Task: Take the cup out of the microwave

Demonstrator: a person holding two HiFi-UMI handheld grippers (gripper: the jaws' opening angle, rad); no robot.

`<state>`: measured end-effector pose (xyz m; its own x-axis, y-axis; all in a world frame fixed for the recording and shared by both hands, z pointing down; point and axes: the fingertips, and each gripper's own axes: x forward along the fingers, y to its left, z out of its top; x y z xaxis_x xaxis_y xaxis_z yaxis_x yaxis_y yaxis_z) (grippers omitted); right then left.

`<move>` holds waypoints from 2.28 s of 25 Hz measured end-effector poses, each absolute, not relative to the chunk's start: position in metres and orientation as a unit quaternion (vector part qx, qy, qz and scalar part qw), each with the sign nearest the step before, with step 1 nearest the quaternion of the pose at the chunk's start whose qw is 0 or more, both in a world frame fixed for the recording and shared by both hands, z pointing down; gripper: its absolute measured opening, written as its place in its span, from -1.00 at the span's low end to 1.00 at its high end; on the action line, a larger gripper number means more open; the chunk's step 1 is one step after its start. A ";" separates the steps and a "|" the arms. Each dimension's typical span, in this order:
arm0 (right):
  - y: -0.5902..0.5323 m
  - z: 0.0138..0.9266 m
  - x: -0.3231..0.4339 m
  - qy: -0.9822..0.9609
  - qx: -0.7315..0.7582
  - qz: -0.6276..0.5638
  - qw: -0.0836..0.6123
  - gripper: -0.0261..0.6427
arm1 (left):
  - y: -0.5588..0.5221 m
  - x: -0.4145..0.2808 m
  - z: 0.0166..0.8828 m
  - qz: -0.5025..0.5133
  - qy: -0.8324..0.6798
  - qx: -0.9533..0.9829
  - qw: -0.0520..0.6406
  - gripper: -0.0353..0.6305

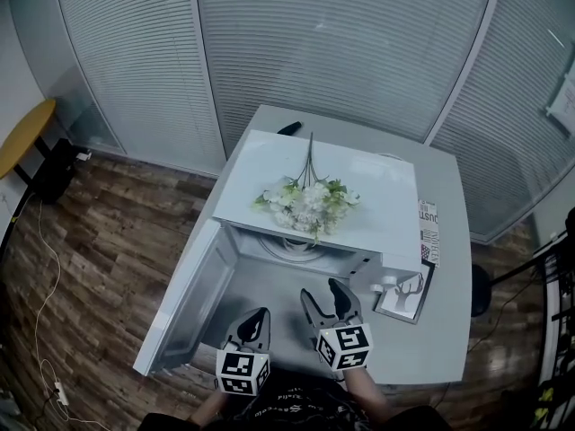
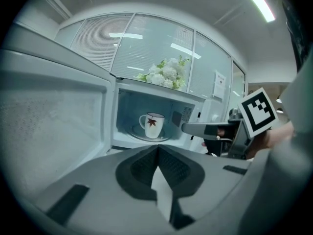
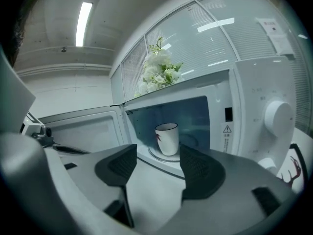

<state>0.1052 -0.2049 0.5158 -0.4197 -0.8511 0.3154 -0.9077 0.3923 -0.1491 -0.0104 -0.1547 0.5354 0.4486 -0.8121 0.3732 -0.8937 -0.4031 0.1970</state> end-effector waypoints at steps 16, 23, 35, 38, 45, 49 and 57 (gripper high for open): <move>-0.262 0.514 0.085 -0.815 0.556 0.130 0.101 0.13 | -0.167 -0.026 0.535 0.113 -0.499 0.840 0.181 -0.88; -0.286 0.524 0.080 -0.812 0.557 0.134 0.114 0.17 | -0.173 -0.027 0.538 0.120 -0.492 0.844 0.174 -0.88; -0.311 0.543 0.078 -0.809 0.553 0.148 0.133 0.18 | -0.173 -0.031 0.545 0.136 -0.490 0.841 0.185 -0.88; -0.317 0.547 0.077 -0.808 0.553 0.150 0.135 0.20 | -0.174 -0.031 0.547 0.140 -0.489 0.841 0.184 -0.88; -0.330 0.554 0.075 -0.803 0.561 0.154 0.131 0.24 | -0.176 -0.030 0.554 0.152 -0.483 0.841 0.192 -0.88; -0.336 0.556 0.073 -0.807 0.555 0.151 0.130 0.27 | -0.177 -0.031 0.558 0.158 -0.483 0.839 0.194 -0.88; -0.343 0.567 0.068 -0.807 0.552 0.153 0.146 0.28 | -0.179 -0.030 0.565 0.167 -0.478 0.838 0.204 -0.88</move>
<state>0.0675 -0.3435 0.5668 -0.3485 -0.8457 0.4041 -0.9350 0.3441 -0.0862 -0.0303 -0.1790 0.5647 0.4868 -0.7333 0.4747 -0.8694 -0.4596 0.1815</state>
